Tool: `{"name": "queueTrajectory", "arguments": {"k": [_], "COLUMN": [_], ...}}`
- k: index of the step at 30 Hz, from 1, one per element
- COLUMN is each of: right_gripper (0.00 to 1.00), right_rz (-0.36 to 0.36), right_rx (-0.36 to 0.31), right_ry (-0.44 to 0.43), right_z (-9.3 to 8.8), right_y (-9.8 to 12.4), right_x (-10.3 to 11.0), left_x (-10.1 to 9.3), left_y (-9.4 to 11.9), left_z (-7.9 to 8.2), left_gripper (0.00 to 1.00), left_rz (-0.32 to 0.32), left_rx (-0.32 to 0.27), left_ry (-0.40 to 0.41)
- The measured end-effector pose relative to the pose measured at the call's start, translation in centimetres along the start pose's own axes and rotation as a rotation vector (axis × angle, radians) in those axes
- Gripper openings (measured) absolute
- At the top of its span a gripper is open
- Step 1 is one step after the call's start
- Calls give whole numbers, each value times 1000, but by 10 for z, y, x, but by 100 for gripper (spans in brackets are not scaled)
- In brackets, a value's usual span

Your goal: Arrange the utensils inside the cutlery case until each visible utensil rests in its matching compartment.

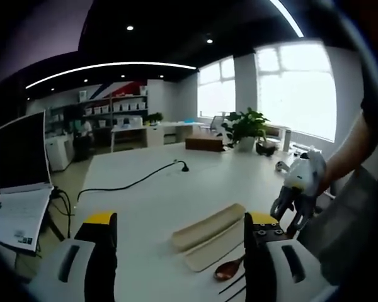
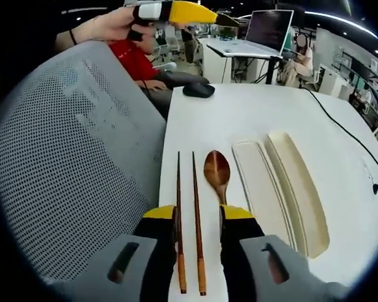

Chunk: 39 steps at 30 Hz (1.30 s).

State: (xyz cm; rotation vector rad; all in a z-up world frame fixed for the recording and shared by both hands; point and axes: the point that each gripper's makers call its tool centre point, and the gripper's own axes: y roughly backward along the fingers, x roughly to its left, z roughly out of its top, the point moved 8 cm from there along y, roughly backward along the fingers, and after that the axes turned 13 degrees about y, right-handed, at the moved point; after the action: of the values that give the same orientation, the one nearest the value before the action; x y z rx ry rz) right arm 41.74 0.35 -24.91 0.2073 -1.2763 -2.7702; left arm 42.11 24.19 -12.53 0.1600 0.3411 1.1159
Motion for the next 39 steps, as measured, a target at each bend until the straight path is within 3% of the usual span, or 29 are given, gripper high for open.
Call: {"name": "queueTrajectory", "arguments": {"k": [25, 36, 39], "right_gripper": [24, 21, 20], "right_rz": [24, 17, 14], "right_rx": [46, 85, 123], "right_ry": [38, 45, 20], "right_z": [1, -8, -13], "right_y": [-7, -16, -23], "right_x": [-8, -9, -9], "left_x": [5, 5, 5], "left_y": [1, 1, 0], "left_z": [2, 2, 2], "left_gripper": [85, 85, 85], "left_rz": [19, 20, 12], "left_rx": [-8, -8, -9], "left_ry": [20, 18, 34]}}
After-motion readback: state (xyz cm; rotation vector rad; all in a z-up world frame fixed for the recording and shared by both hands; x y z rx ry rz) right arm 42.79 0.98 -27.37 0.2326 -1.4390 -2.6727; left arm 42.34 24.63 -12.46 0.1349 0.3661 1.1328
